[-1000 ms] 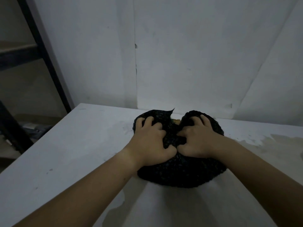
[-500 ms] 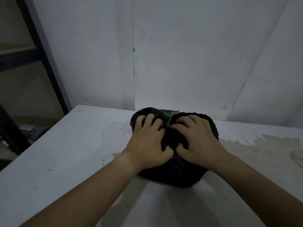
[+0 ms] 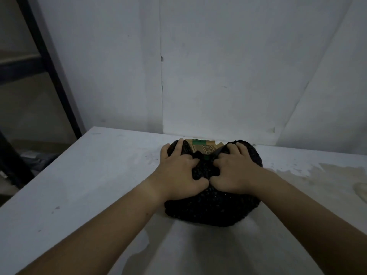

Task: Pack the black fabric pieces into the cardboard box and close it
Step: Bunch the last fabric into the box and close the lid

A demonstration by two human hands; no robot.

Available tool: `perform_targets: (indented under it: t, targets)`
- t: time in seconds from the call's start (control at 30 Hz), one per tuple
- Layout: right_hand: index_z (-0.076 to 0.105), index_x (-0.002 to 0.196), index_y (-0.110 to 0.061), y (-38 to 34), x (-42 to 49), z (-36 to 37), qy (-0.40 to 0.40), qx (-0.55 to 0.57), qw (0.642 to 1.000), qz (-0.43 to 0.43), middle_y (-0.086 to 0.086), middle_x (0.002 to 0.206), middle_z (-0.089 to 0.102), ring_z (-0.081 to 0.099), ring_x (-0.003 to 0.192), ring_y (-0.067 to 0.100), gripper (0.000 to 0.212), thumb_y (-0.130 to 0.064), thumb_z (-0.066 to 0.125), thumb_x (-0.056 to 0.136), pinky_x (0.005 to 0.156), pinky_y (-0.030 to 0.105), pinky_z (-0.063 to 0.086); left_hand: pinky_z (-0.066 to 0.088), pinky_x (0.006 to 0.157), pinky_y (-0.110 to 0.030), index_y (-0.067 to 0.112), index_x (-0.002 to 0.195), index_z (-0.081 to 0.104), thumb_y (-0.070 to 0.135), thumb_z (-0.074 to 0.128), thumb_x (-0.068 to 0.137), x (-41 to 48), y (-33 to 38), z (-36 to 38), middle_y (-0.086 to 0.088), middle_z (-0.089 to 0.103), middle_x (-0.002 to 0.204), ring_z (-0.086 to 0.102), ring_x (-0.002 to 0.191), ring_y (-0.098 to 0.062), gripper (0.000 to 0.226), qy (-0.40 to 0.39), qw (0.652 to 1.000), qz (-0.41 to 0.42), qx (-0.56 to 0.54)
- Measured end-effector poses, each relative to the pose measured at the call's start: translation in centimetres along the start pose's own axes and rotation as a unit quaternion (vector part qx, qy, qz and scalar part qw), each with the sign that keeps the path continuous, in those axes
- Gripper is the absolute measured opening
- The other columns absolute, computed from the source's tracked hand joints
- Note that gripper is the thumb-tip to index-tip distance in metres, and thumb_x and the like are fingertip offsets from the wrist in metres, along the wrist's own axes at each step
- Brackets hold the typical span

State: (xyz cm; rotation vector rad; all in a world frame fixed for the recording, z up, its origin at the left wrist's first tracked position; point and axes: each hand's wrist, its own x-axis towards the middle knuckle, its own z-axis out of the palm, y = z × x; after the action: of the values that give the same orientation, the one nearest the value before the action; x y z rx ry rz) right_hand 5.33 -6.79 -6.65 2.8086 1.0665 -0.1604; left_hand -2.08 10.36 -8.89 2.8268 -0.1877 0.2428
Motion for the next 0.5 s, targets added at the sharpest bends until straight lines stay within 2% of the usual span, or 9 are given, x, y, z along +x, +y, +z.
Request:
perform_targets:
  t: [0.07, 0.17, 0.23, 0.3, 0.4, 0.5]
  targets:
    - [0.062, 0.100, -0.020, 0.1, -0.2, 0.2, 0.014, 0.010, 1.000, -0.003, 0.000, 0.109, 0.053, 0.018, 0.138, 0.033, 0.066, -0.064, 0.022, 0.071, 0.117, 0.051, -0.005, -0.005, 0.117, -0.044, 0.025, 0.102, 0.066, 0.062, 0.036, 0.076, -0.4, 0.3, 0.1, 0.011, 0.064, 0.103, 0.006, 0.153, -0.026, 0.055, 0.039, 0.999, 0.012, 0.013]
    - [0.055, 0.078, -0.022, -0.1, -1.5, 1.0, 0.123, 0.031, 0.992, -0.008, -0.008, 0.084, 0.051, 0.035, 0.122, 0.029, 0.049, -0.060, 0.024, 0.072, 0.113, 0.042, 0.009, 0.013, 0.118, -0.048, 0.025, 0.119, 0.061, 0.057, 0.047, 0.079, -1.2, 0.6, 0.4, 0.009, 0.058, 0.116, 0.029, 0.145, -0.024, 0.054, 0.134, 0.989, 0.045, 0.037]
    - [0.061, 0.084, -0.023, -0.3, -2.2, 1.5, 0.220, 0.055, 0.974, -0.014, -0.010, 0.086, 0.059, 0.042, 0.117, 0.025, 0.042, -0.056, 0.037, 0.074, 0.106, 0.038, 0.019, 0.015, 0.117, -0.053, 0.027, 0.131, 0.053, 0.059, 0.051, 0.076, -1.3, 0.7, 0.3, 0.006, 0.047, 0.134, 0.027, 0.145, -0.022, 0.063, 0.154, 0.986, 0.045, 0.042]
    - [0.062, 0.103, -0.025, -0.5, -2.6, 1.7, 0.285, 0.077, 0.955, -0.024, -0.009, 0.102, 0.061, 0.045, 0.118, 0.022, 0.041, -0.051, 0.051, 0.073, 0.102, 0.037, 0.027, 0.001, 0.120, -0.050, 0.028, 0.140, 0.047, 0.063, 0.049, 0.076, -1.4, 0.5, -0.1, 0.008, 0.041, 0.146, 0.017, 0.150, -0.024, 0.073, 0.132, 0.990, 0.032, 0.044]
    - [0.057, 0.124, -0.026, -0.5, -2.9, 1.3, 0.290, 0.059, 0.955, -0.036, -0.007, 0.122, 0.056, 0.045, 0.122, 0.022, 0.053, -0.045, 0.055, 0.074, 0.104, 0.039, 0.030, -0.003, 0.116, -0.038, 0.027, 0.132, 0.055, 0.064, 0.044, 0.082, -1.6, 0.2, -0.7, 0.012, 0.052, 0.129, 0.033, 0.141, -0.019, 0.064, 0.120, 0.989, 0.061, 0.057]
    - [0.066, 0.117, -0.024, -0.3, -3.0, 1.5, 0.238, 0.004, 0.971, -0.026, -0.008, 0.112, 0.066, 0.043, 0.125, 0.027, 0.050, -0.047, 0.044, 0.079, 0.105, 0.040, 0.025, 0.002, 0.119, -0.046, 0.027, 0.117, 0.066, 0.064, 0.039, 0.086, -1.7, -0.3, -1.3, 0.015, 0.055, 0.115, 0.037, 0.133, -0.013, 0.055, 0.117, 0.986, 0.081, 0.085]
